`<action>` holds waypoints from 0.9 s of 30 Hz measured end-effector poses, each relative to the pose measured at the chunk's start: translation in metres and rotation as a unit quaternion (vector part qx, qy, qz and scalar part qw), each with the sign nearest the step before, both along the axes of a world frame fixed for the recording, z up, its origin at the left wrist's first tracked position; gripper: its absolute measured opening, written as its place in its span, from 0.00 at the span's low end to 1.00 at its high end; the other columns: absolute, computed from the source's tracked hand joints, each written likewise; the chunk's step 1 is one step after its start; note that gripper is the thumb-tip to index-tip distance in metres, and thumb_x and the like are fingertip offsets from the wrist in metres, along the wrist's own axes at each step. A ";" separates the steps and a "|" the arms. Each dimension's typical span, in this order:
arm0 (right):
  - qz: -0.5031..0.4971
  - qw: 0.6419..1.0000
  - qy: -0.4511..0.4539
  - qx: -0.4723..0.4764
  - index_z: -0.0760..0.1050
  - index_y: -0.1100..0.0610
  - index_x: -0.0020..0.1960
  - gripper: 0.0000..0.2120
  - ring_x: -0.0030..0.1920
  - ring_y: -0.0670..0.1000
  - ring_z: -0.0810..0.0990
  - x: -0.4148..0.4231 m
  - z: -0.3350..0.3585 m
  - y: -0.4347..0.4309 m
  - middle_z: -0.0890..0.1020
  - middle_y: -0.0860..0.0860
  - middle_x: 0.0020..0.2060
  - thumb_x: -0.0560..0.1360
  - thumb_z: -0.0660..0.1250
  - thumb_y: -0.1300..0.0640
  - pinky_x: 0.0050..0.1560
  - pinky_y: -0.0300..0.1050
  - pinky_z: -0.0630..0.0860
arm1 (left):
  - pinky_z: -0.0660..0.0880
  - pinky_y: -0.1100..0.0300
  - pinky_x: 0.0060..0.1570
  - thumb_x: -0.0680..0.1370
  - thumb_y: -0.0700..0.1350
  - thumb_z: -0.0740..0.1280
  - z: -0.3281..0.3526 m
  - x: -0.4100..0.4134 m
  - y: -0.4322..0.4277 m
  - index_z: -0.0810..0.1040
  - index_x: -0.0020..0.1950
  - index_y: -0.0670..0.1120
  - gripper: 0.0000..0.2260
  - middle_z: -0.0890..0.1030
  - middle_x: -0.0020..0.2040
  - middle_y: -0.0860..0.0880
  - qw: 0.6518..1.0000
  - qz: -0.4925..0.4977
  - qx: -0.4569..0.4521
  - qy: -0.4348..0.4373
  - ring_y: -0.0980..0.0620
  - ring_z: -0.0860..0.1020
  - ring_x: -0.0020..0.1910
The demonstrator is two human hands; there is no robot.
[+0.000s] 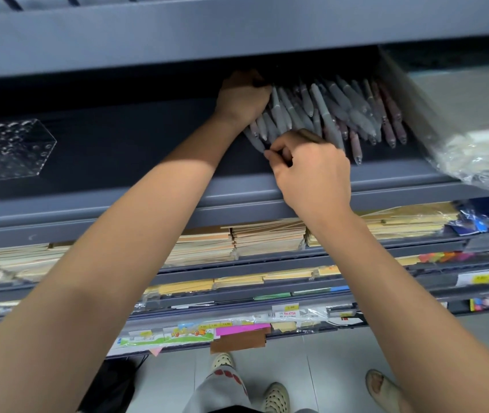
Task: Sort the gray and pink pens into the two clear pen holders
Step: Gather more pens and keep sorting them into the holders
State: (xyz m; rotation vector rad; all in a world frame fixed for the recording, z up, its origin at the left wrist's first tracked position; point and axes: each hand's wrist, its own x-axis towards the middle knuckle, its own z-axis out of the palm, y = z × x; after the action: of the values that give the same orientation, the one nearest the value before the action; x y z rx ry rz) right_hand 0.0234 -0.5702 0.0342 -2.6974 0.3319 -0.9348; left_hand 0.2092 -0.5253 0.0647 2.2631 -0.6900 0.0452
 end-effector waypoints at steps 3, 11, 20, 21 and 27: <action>-0.006 1.000 -0.002 0.007 0.79 0.51 0.49 0.08 0.38 0.60 0.80 0.001 -0.001 -0.001 0.81 0.52 0.42 0.77 0.67 0.47 0.35 0.44 0.70 | 0.78 0.59 0.43 0.78 0.46 0.60 0.000 -0.001 0.003 0.78 0.42 0.45 0.10 0.84 0.41 0.44 0.999 0.038 -0.022 0.002 0.46 0.83 0.44; -0.015 0.999 -0.006 0.033 0.78 0.51 0.48 0.09 0.39 0.59 0.81 0.003 -0.001 0.000 0.83 0.51 0.40 0.76 0.67 0.46 0.37 0.46 0.75 | 0.75 0.65 0.39 0.79 0.50 0.61 0.000 -0.001 0.002 0.78 0.39 0.49 0.12 0.78 0.34 0.54 0.999 0.027 -0.027 0.025 0.50 0.82 0.40; -0.010 0.999 -0.020 0.043 0.78 0.54 0.47 0.04 0.37 0.58 0.80 -0.002 0.003 0.001 0.81 0.51 0.47 0.74 0.68 0.54 0.35 0.43 0.69 | 0.75 0.70 0.29 0.78 0.58 0.65 0.008 0.000 -0.002 0.78 0.65 0.54 0.17 0.79 0.55 0.56 0.995 -0.071 -0.013 0.066 0.57 0.79 0.48; -0.012 0.999 -0.016 0.047 0.78 0.54 0.48 0.04 0.37 0.59 0.79 -0.002 0.003 0.000 0.81 0.52 0.47 0.74 0.68 0.56 0.35 0.44 0.69 | 0.75 0.72 0.29 0.78 0.58 0.65 0.008 0.001 -0.003 0.79 0.63 0.54 0.16 0.79 0.53 0.56 0.994 -0.080 -0.013 0.078 0.60 0.79 0.47; -0.038 0.997 -0.027 0.064 0.78 0.58 0.49 0.06 0.38 0.62 0.78 -0.003 0.005 0.001 0.80 0.56 0.49 0.73 0.66 0.63 0.36 0.45 0.67 | 0.71 0.69 0.28 0.78 0.55 0.67 0.002 0.008 -0.006 0.80 0.58 0.50 0.13 0.81 0.50 0.52 0.996 -0.059 -0.028 0.060 0.59 0.78 0.40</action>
State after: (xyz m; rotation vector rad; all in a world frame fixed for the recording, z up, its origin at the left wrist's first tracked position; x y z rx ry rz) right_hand 0.0200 -0.5689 0.0388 -2.5538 0.4701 -0.9719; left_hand 0.2167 -0.5314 0.0666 2.1478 -0.7473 -0.1271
